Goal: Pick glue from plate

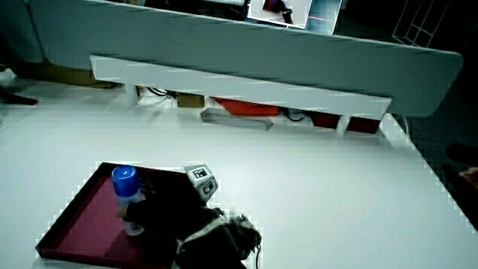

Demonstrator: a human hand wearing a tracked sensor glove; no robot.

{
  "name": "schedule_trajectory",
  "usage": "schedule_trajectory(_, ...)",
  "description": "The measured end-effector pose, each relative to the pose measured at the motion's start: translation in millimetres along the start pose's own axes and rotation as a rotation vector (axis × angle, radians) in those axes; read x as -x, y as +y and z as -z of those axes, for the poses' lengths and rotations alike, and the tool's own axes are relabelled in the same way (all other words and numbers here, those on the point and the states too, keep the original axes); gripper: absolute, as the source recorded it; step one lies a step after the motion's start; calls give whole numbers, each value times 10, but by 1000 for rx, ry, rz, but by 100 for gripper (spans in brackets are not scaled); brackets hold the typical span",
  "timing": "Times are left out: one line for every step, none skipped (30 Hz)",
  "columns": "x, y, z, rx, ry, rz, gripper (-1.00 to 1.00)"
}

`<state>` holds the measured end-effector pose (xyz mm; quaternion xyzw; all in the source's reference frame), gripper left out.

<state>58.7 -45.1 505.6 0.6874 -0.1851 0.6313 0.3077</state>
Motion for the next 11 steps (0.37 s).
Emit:
schedule_trajectory(11, -4, 4, -4, 7, -13, 100)
schedule_trajectory(8, -6, 3, -8, -3, -5, 100)
schedule_trajectory(2, -4, 1, -12, -24, -4, 100)
schedule_trajectory(16, -3, 7, -14, -21, -24, 100)
schedule_trajectory(34, -8, 13, -15, -17, -27, 100)
schedule_trajectory(31, -10, 13, -15, -16, -41, 100)
schedule_trajectory(28, -12, 8, -16, -26, -35, 100)
schedule_trajectory(27, -14, 4, -17, -25, -28, 100)
schedule_trajectory(31, -14, -1, -16, -12, -40, 100)
schedule_trajectory(51, -21, -8, -14, 2, -42, 100)
schedule_trajectory(77, -31, -22, -18, 14, -52, 100)
